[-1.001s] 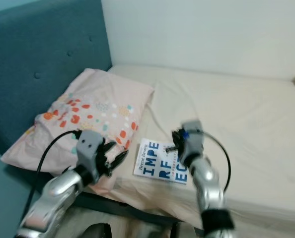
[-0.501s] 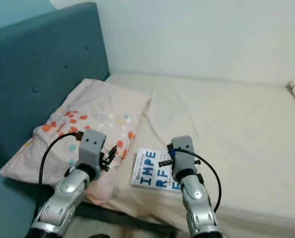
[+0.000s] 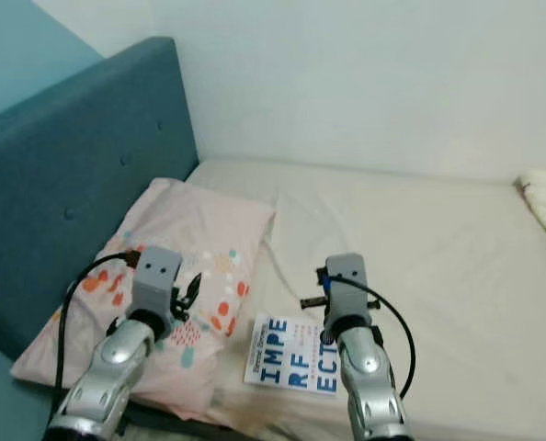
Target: Clean up the room
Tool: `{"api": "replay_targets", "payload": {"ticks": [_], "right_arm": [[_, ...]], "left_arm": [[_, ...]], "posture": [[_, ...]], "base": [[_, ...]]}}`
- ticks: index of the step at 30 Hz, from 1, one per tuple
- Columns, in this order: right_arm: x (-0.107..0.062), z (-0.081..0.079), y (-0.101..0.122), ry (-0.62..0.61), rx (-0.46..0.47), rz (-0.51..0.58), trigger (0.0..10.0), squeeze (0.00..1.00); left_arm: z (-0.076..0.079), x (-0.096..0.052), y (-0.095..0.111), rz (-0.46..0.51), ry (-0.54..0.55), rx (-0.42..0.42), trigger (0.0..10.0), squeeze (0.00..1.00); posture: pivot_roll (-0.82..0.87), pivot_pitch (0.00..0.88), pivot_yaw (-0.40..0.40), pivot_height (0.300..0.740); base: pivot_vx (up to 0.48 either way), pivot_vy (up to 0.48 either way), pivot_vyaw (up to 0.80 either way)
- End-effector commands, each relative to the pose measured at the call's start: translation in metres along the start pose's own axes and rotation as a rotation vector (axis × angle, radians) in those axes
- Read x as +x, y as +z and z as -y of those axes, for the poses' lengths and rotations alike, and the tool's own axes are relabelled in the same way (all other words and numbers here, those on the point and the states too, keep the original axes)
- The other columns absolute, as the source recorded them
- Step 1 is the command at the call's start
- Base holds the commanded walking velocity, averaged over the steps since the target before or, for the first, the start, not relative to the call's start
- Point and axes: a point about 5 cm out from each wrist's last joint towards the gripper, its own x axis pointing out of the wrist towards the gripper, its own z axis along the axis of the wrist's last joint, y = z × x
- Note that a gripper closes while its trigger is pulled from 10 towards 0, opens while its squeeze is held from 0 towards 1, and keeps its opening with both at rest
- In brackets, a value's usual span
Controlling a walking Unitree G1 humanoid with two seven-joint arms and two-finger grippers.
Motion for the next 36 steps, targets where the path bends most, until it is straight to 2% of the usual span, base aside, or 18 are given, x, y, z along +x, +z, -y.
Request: {"api": "replay_targets", "payload": {"ticks": [1, 5, 12, 21, 36], "right_arm": [[-0.003, 0.003, -0.006, -0.019, 0.001, -0.026, 10.0, 0.00], [-0.006, 0.006, -0.010, -0.064, 0.050, -0.058, 10.0, 0.00], [-0.006, 0.007, -0.011, -0.072, 0.102, -0.068, 10.0, 0.00], [-0.007, 0.008, -0.016, -0.103, 0.134, -0.110, 10.0, 0.00], [-0.006, 0.012, -0.025, -0.100, 0.127, -0.176, 10.0, 0.00]], "left_arm": [[-0.002, -0.001, -0.006, -0.020, 0.003, 0.008, 10.0, 0.00], [-0.004, -0.003, -0.009, -0.025, 0.011, -0.049, 10.0, 0.00], [-0.002, -0.001, -0.006, -0.014, -0.011, -0.022, 10.0, 0.00], [0.006, 0.001, -0.003, -0.002, -0.057, -0.062, 10.0, 0.00], [0.010, 0.006, -0.001, -0.031, -0.041, -0.079, 10.0, 0.00]], "posture": [[-0.03, 0.000, -0.060, 0.740], [-0.04, 0.000, -0.053, 0.740], [-0.03, 0.000, -0.051, 0.740], [-0.03, 0.000, -0.046, 0.740], [-0.03, 0.000, -0.044, 0.740]], "base": [[0.000, 0.000, 0.00], [0.000, 0.000, 0.00], [0.000, 0.000, 0.00], [0.000, 0.000, -0.80], [0.000, 0.000, -0.80]]}}
